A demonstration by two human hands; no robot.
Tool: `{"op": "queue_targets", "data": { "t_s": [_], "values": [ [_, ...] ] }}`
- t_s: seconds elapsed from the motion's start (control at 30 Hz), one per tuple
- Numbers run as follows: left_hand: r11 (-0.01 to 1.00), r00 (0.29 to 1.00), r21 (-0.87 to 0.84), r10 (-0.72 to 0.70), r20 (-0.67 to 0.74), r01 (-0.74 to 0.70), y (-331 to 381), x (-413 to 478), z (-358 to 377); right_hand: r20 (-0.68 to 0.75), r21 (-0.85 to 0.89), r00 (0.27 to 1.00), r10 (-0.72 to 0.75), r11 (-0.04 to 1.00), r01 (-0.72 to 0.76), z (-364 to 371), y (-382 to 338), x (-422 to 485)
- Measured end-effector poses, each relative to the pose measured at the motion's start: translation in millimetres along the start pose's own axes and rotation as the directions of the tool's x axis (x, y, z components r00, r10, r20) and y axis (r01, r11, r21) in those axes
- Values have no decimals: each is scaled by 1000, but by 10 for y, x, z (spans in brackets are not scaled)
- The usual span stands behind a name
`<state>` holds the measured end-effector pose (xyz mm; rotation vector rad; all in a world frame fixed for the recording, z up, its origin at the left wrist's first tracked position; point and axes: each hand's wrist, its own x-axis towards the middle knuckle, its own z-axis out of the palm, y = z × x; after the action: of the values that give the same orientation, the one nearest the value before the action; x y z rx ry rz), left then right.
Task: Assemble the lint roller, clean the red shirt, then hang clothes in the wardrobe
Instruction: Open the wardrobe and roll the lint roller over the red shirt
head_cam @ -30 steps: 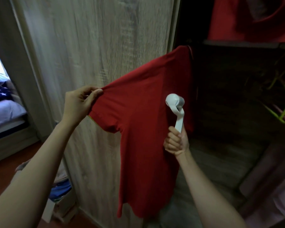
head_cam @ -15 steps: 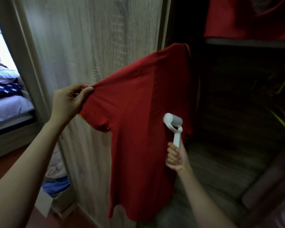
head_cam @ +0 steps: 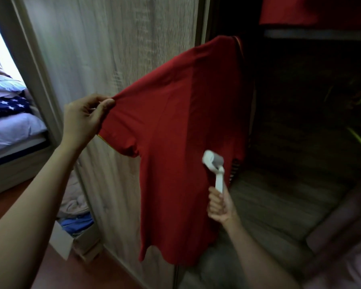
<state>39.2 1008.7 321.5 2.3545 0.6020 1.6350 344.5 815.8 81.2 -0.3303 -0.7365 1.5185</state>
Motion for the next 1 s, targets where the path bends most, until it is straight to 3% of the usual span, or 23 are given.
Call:
{"op": "queue_targets", "data": {
  "t_s": [0.07,0.13,0.2,0.3,0.4,0.47,0.57,0.63,0.8,0.9,1.0],
  "values": [
    [994,995,-55,-90,35,92,32,-3,-24,-7,32,999,36,999,-36,-20,87,-29],
    [995,998,-76,-62,-19,60,26,-5,-3,29,90,998,63,994,-65,93,-1,20],
    [996,998,-78,-52,-29,50,-3,-1,26,-41,66,999,21,998,-18,326,-232,163],
    [990,996,-110,-88,-25,84,-48,6,51,-34,131,999,-4,991,9,472,-381,281],
    [987,996,-136,-94,-10,91,-69,-1,53,16,217,998,60,974,-62,307,-59,119],
    [987,996,-136,-90,-2,89,-82,-10,41,-47,161,993,112,982,-103,79,365,-180],
    [982,995,-162,-97,8,97,-121,-21,17,88,150,986,142,977,-154,-126,1025,-587],
    [974,995,-202,-104,11,104,-171,-33,31,113,142,988,103,983,-119,-84,1234,-673],
    [965,994,-239,-107,38,113,-241,-66,64,-50,174,998,-42,984,50,297,892,-329],
    [957,994,-270,-99,43,107,-279,-83,70,-2,258,997,-73,964,71,359,884,-184],
    [952,996,-290,-87,36,94,-269,-97,61,-23,229,995,-94,969,97,271,1281,-365]
  ]
}}
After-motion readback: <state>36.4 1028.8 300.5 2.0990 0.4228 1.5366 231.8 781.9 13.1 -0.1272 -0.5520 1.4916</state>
